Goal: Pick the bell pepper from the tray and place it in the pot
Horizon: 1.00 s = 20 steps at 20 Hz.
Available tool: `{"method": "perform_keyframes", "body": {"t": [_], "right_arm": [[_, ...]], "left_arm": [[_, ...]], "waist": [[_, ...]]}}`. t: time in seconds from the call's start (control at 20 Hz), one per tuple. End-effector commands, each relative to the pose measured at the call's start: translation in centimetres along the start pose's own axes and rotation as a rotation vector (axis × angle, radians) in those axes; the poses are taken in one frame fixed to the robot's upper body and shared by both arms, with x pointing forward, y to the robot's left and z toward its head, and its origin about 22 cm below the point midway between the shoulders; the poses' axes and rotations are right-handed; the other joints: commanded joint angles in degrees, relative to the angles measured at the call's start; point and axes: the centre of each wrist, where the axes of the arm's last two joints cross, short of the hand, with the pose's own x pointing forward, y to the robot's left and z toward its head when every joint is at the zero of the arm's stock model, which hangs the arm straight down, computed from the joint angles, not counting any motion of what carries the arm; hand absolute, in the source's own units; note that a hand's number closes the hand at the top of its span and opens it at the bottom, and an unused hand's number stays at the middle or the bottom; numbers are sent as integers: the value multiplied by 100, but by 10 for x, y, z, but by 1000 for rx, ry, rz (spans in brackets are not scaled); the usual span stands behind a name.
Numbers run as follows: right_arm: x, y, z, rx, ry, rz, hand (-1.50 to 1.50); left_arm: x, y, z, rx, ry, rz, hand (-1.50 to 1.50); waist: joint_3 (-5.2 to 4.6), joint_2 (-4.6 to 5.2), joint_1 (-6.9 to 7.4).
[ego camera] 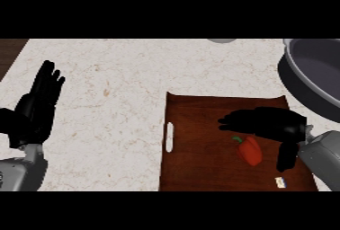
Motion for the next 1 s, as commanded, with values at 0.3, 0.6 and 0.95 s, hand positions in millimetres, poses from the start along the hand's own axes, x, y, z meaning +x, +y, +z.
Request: {"method": "perform_keyframes", "body": {"t": [0.3,0.6,0.95], "right_arm": [[-16,35,-14,34,23,16,-150],[-16,31,-32,34,29,5,-150],[-25,62,-43,52,-91,128,150]], "left_arm": [[14,9,1,-6,11,4,0],[0,-11,-15,-2,9,-4,0],[1,3,1,1,-7,-4,0]], "waist": [[0,-1,7],[-1,3,-12],[1,2,20]]}}
